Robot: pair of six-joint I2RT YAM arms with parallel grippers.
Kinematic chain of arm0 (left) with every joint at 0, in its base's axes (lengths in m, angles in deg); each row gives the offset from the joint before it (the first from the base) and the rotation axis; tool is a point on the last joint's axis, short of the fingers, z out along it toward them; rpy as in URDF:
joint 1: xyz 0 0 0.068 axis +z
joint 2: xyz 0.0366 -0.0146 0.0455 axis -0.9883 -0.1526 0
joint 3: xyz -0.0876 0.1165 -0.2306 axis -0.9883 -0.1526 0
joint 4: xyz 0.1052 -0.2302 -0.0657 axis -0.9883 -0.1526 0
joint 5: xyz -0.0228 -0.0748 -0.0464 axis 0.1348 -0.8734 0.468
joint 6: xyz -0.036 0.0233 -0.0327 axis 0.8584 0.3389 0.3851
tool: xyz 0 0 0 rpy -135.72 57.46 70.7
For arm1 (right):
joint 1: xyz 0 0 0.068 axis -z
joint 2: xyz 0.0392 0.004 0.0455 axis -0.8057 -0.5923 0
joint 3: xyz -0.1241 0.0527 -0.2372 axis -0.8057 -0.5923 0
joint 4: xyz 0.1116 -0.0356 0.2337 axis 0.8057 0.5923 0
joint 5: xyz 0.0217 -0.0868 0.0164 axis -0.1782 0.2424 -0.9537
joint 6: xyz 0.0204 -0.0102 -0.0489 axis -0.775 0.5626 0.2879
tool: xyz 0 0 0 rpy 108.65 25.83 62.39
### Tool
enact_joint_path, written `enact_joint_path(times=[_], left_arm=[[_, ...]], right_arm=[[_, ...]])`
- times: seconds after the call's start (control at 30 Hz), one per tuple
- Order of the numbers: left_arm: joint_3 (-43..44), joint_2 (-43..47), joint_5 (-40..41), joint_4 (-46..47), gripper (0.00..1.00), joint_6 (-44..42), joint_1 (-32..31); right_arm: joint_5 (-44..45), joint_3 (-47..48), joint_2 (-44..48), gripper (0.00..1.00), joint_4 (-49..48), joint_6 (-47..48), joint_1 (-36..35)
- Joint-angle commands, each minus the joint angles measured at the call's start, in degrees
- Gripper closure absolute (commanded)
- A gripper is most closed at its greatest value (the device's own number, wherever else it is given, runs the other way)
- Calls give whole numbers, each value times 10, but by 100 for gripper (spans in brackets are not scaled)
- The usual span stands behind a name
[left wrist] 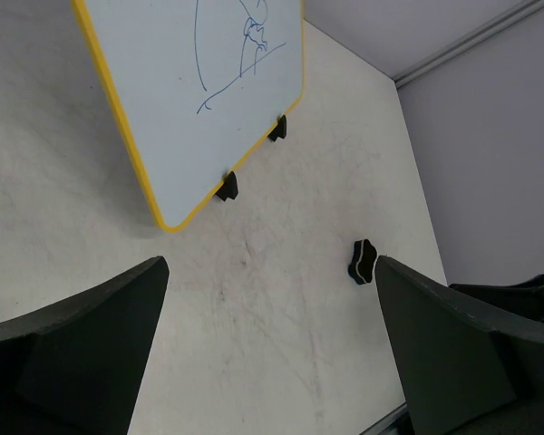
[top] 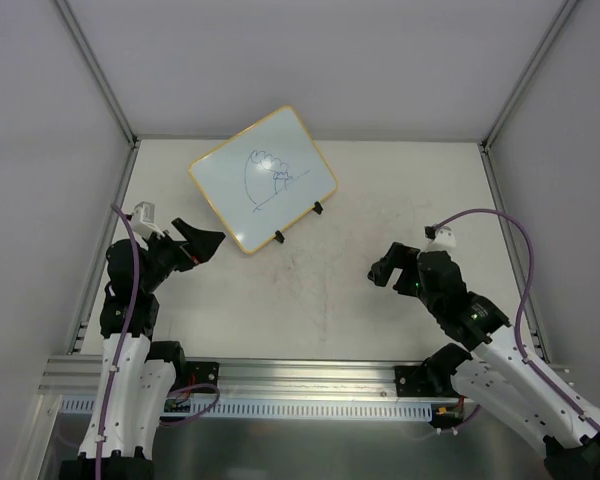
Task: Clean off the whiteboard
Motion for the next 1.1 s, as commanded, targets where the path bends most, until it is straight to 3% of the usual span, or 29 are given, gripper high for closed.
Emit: enact_joint_path(times=[0.0,0.37,0.57,0.7,0.87,0.97,1.07], left_arm=[[-3,10,17,28,1,6,7],[-43,-1,72,37,1,14,9],[-95,-56,81,157,1,51,38],[-126,-141,-6,305,1,98,131],[-131,-265,-49,511,1,120,142],[-109,-321,-71,564,1,99,143],[-62,-388,-104,552,1,74,142]], right_arm=[[7,9,2,1,0,5,1],[-3,27,-25,1,13,45,1],[-5,25,-8,1,16,87,1],[-8,21,15,1,15,97,3],[-20,31,8,1,15,110,3],[-28,44,-10,1,14,115,3],[-29,50,-24,1,6,116,4]])
